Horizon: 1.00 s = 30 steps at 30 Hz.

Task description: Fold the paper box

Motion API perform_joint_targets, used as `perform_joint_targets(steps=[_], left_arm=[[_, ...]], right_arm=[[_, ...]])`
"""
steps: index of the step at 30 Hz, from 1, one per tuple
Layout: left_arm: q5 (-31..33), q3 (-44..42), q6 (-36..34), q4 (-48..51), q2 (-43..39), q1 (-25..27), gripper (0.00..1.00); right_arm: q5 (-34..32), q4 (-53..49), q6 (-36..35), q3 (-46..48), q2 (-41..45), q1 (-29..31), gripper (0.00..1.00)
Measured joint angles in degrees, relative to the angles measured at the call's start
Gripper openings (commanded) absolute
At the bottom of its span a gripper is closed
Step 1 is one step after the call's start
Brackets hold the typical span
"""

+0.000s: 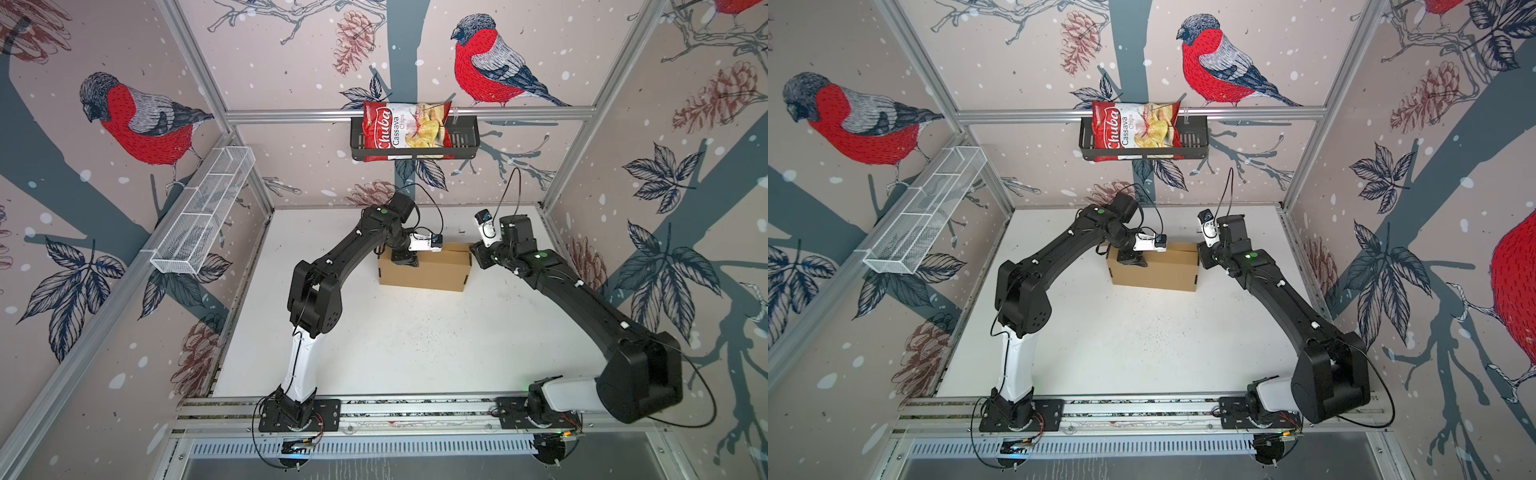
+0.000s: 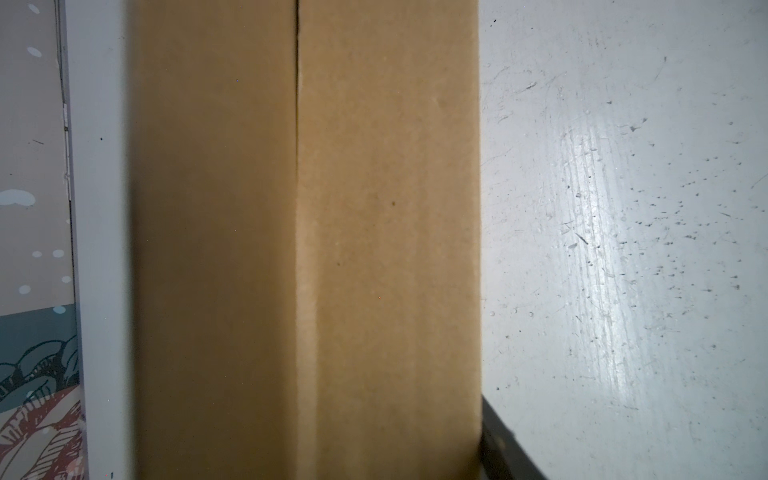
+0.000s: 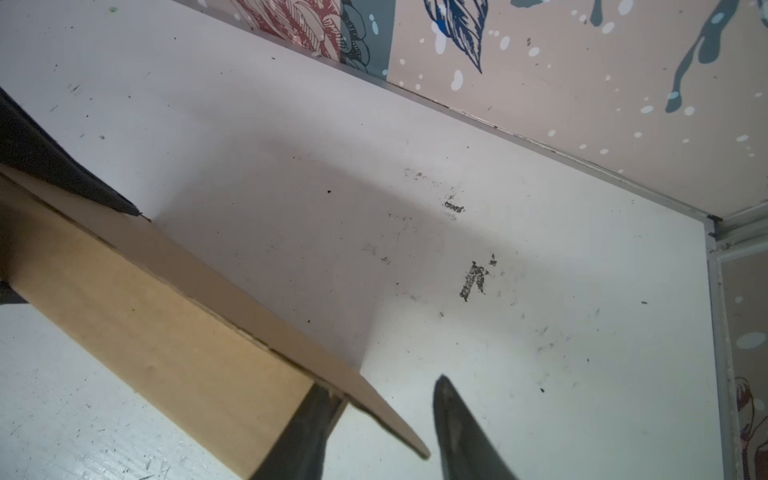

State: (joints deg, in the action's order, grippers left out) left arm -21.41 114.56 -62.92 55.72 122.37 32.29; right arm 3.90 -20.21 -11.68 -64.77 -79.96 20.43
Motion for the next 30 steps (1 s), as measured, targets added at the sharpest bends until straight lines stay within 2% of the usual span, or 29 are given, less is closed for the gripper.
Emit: perform_joint_targets(steps=[5,22,26,30], left_arm=[[0.02,-0.04,-0.04,-0.02,-0.07,0.0,0.5],[-0.37,-0.09,-0.55,0.17,-0.09,-0.11,0.5],[-0.35,-0.17,-0.55,0.09,-0.13,-0.11,0.5],[-0.44,-0.26,-0.61,0.13,-0.2,-0.11,0.5]], right_arm=[[0.02,-2.51,0.48,-0.96,-0.63,0.72,0.19],[1.81,-5.51,8.61,1.75,2.16,0.76,0.11],[2.56,-5.38,9.03,2.64,2.03,0.37,0.02],[4.68,-5.46,10.62,2.49,2.23,-0.31,0.01]])
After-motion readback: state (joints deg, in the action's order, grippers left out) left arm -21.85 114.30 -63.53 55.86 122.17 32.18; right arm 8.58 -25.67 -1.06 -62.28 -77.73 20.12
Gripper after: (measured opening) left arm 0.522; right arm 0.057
